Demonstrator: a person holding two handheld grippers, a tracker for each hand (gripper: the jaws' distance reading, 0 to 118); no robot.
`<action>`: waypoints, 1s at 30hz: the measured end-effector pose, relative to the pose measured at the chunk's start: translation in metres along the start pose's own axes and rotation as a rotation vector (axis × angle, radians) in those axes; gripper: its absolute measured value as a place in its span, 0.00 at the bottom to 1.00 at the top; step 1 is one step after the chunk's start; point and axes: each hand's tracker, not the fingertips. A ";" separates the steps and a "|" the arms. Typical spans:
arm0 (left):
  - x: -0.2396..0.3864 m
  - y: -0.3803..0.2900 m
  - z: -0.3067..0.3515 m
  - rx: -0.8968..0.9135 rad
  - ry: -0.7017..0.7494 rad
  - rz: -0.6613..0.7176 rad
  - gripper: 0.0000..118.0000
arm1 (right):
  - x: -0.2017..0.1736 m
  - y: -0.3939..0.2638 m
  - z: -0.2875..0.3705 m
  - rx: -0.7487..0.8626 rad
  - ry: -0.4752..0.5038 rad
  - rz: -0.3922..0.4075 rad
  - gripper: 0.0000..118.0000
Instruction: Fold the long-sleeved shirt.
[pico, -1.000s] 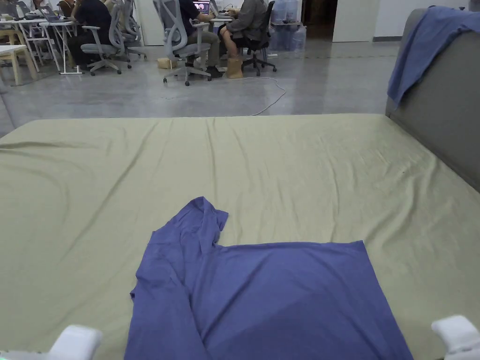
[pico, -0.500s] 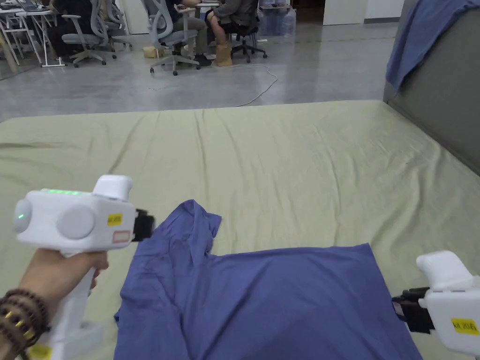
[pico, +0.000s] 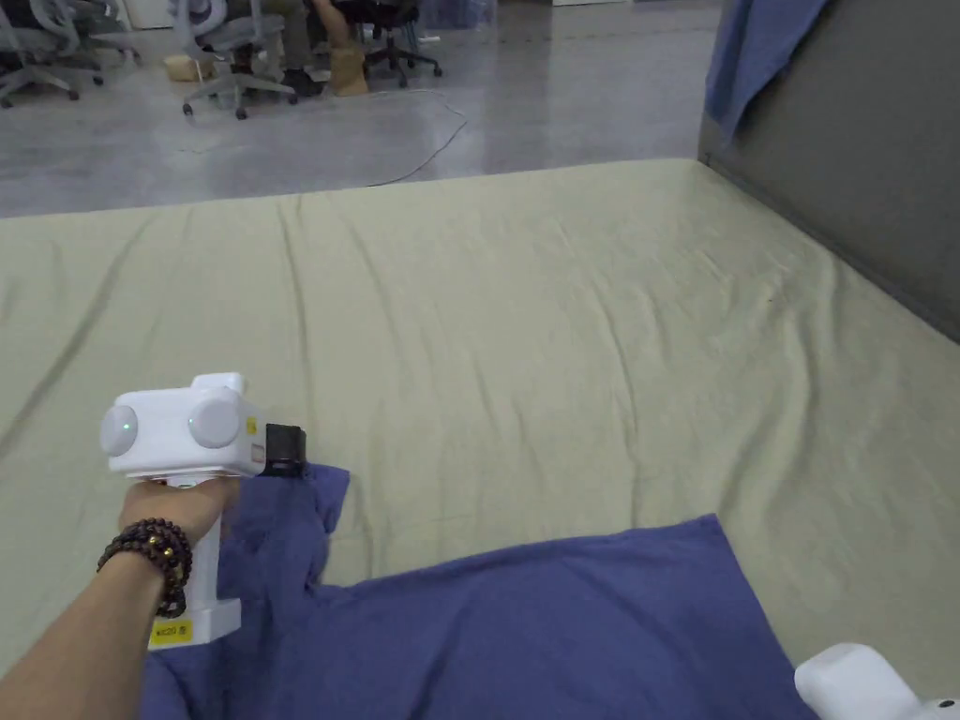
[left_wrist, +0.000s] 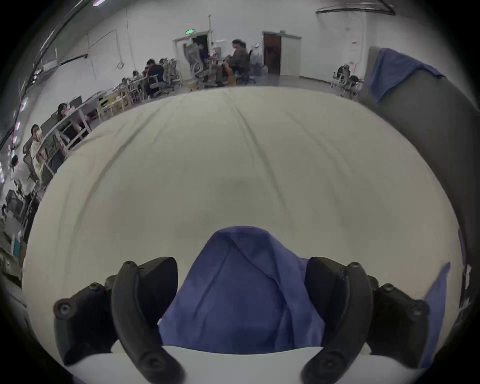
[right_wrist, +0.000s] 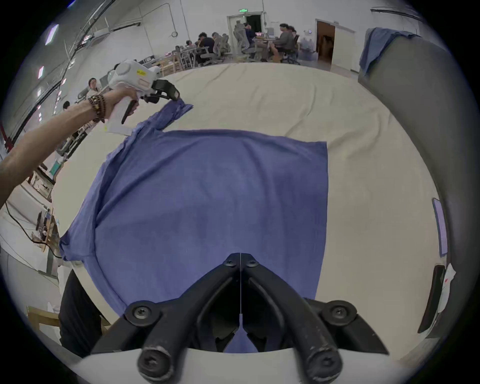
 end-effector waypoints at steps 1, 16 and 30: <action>-0.001 0.000 -0.008 -0.004 -0.021 0.023 0.76 | 0.000 -0.001 -0.003 -0.009 -0.006 -0.007 0.00; -0.003 -0.007 0.156 0.250 -0.033 -0.050 0.05 | -0.002 0.001 0.013 0.015 -0.008 0.000 0.00; 0.019 -0.229 0.247 0.065 0.012 -0.002 0.05 | -0.040 -0.033 0.071 0.088 -0.005 0.076 0.00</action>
